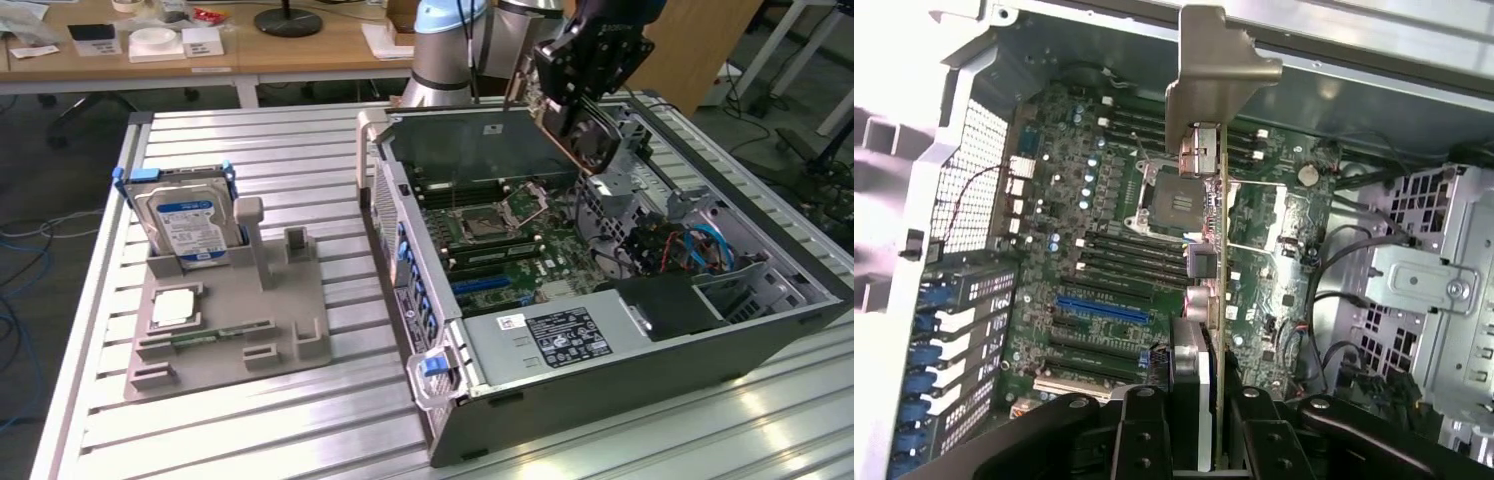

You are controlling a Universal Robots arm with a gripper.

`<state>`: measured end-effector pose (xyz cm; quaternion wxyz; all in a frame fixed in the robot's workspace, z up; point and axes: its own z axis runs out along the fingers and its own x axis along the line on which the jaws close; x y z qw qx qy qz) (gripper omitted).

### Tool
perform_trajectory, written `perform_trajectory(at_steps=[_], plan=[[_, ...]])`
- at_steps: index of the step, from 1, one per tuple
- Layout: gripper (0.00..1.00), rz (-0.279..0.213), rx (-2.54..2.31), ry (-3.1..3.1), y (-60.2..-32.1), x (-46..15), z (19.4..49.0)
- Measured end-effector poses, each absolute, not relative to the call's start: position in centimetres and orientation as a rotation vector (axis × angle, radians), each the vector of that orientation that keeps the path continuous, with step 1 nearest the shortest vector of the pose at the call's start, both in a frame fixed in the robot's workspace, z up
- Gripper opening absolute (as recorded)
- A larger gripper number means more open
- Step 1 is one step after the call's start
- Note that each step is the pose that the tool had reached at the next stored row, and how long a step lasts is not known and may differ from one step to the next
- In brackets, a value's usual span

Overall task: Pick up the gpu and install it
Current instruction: 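Insert the gpu into the slot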

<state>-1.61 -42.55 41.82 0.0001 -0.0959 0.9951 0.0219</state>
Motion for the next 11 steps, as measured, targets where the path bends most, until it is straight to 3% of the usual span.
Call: perform_trajectory(at_steps=[11], plan=[[0.28,0.069,-0.475,3.107,-42.58,-1.61,41.82]])
